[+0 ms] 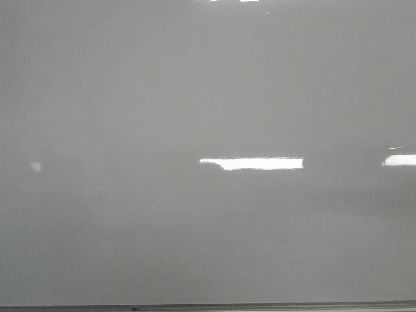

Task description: Write number 7 on whiteboard

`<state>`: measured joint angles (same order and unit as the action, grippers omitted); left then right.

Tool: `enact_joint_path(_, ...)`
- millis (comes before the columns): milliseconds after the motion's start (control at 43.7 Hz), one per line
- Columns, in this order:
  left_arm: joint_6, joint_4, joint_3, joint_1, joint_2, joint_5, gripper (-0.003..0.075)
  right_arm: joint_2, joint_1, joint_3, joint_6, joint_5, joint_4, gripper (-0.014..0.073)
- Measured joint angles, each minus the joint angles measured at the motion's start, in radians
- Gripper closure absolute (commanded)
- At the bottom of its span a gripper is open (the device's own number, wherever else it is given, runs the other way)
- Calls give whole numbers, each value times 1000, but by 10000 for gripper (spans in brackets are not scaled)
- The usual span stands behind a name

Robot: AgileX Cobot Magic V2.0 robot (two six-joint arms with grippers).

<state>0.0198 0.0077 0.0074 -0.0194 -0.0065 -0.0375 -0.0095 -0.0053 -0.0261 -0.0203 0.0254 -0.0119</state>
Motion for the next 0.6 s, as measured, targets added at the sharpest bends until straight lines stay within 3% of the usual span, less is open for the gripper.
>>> enact_joint_path(229, -6, -23, -26, 0, 0, -59, 741, 0, 0, 77, 0, -97, 0, 662)
enact_joint_path(595, -7, -64, -394, 0, 31, 242, 741, 121, 0, 472, 0, -361, 0, 662)
